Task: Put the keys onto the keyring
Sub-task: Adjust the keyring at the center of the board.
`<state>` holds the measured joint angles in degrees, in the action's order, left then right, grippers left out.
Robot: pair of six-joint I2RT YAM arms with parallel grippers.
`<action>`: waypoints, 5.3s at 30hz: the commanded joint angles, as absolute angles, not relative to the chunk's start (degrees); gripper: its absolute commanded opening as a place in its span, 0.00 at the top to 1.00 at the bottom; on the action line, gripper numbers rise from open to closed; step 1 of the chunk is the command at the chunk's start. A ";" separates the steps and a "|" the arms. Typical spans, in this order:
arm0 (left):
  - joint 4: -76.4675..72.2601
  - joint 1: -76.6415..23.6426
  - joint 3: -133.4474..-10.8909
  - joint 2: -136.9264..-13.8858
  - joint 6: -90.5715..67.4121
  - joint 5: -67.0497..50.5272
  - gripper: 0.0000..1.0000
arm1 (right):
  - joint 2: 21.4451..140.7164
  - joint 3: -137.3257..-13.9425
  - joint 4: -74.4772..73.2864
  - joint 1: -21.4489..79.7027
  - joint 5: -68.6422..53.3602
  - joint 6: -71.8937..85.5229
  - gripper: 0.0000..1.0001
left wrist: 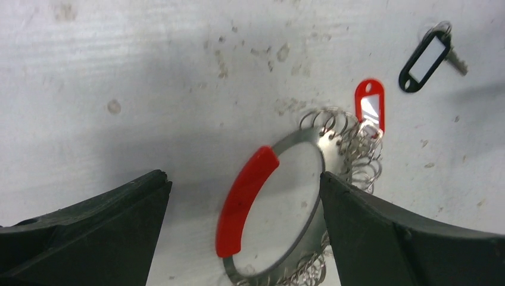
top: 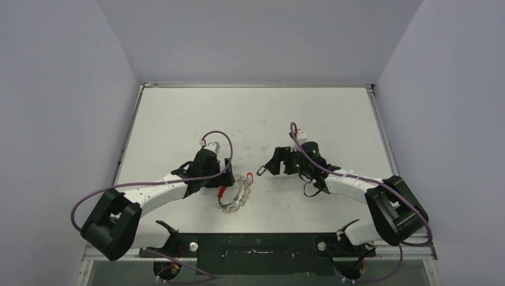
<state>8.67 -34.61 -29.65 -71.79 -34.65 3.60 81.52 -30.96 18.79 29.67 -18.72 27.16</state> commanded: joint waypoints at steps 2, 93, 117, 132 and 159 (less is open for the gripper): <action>3.41 -32.16 -36.55 -82.33 -29.71 -5.01 0.03 | 75.15 -27.99 16.53 29.37 -16.10 28.94 0.00; -13.24 -42.86 -10.56 -41.35 -26.97 -9.41 0.19 | 84.25 -39.10 -4.55 58.40 -24.02 10.32 1.00; -16.17 -42.98 -8.01 -39.84 -24.04 -11.82 0.22 | 87.27 -44.16 -3.77 54.77 -14.65 11.68 1.00; -26.58 -44.46 -9.73 -52.79 -18.03 -18.76 0.43 | 82.64 -36.84 5.40 51.11 -23.33 20.87 0.70; -20.19 -44.56 -11.09 -52.96 -26.20 -11.36 0.54 | 76.36 -31.87 2.86 56.59 -13.04 24.84 0.54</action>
